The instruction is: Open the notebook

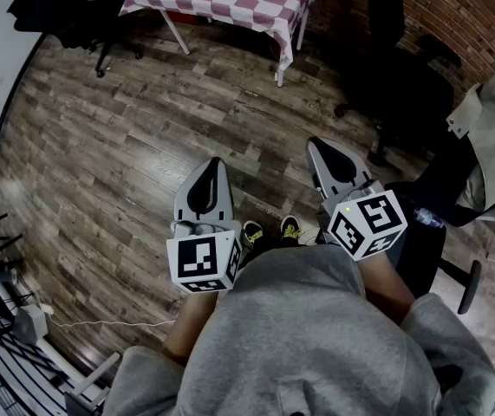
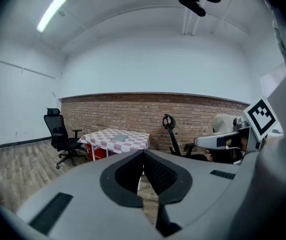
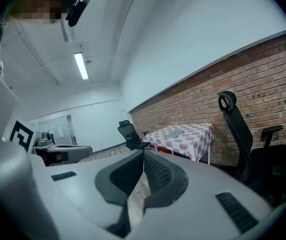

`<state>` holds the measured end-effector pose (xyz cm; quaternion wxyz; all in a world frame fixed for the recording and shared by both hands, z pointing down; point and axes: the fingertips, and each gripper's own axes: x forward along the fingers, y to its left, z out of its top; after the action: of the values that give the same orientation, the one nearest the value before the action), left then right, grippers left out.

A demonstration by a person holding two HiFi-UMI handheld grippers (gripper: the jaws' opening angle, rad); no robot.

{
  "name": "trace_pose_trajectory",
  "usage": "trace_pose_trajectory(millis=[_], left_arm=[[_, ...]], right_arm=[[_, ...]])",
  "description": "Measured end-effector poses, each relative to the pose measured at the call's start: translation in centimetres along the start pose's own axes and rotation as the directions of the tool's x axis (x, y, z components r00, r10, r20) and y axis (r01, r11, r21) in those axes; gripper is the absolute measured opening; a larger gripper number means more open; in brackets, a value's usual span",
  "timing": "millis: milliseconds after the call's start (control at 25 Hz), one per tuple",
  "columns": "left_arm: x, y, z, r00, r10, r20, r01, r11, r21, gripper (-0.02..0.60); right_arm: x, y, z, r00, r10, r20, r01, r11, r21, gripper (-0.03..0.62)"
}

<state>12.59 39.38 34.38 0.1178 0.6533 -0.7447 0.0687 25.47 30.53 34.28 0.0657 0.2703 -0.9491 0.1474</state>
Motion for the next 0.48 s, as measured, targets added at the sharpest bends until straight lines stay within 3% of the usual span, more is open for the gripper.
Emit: trace_pose_trajectory(millis=[480], left_arm=[[-1.5, 2.0, -0.4, 1.000, 0.009, -0.006, -0.009, 1.000, 0.002, 0.011]], right_arm=[[1.4, 2.2, -0.2, 1.000, 0.010, 0.004, -0.010, 0.999, 0.030, 0.026]])
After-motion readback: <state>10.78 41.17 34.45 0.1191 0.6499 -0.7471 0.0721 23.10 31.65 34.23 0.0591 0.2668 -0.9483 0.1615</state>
